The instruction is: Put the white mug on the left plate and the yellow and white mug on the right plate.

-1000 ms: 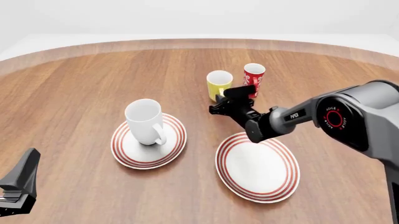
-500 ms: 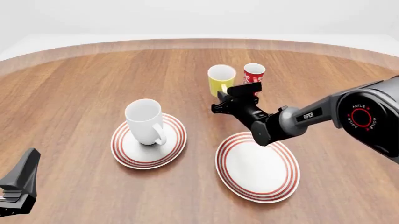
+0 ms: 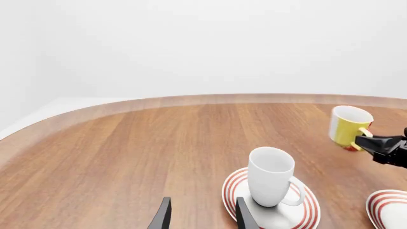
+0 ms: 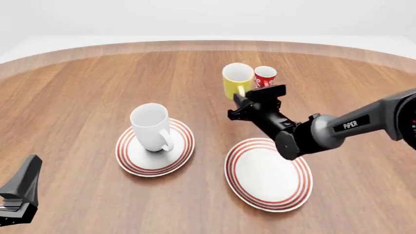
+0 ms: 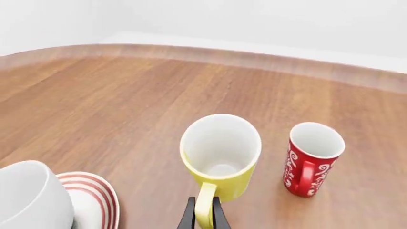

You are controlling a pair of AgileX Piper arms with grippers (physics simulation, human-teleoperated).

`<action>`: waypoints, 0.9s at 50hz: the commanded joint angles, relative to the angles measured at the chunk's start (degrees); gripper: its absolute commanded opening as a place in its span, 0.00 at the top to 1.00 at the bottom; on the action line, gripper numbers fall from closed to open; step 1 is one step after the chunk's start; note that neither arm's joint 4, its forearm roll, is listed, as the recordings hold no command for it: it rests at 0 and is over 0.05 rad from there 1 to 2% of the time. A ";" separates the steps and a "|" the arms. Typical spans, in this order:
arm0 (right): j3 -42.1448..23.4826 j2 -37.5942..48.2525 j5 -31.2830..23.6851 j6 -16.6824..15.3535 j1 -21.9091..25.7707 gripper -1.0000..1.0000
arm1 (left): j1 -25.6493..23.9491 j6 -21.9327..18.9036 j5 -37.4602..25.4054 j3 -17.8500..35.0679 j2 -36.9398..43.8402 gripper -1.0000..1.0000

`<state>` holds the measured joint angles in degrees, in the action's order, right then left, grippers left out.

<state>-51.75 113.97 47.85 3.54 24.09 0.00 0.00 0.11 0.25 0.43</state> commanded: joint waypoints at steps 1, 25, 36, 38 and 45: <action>5.43 -5.12 1.51 -0.44 -0.24 1.00 | 0.00 0.00 0.00 0.00 0.00 0.00; 19.92 -21.81 2.13 -5.08 1.32 1.00 | 0.00 0.00 0.00 0.00 0.00 0.00; 23.25 -27.05 0.82 -5.54 2.17 1.00 | 0.00 0.00 0.00 0.00 0.00 0.00; 23.98 -27.92 0.76 -5.53 2.29 1.00 | 0.00 0.00 0.00 0.00 0.00 0.00; 27.05 -31.51 0.47 -4.49 3.33 1.00 | 0.00 0.00 0.00 0.00 0.00 0.00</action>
<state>-28.60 87.64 48.74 -1.79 26.36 0.00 0.00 0.11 0.25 0.43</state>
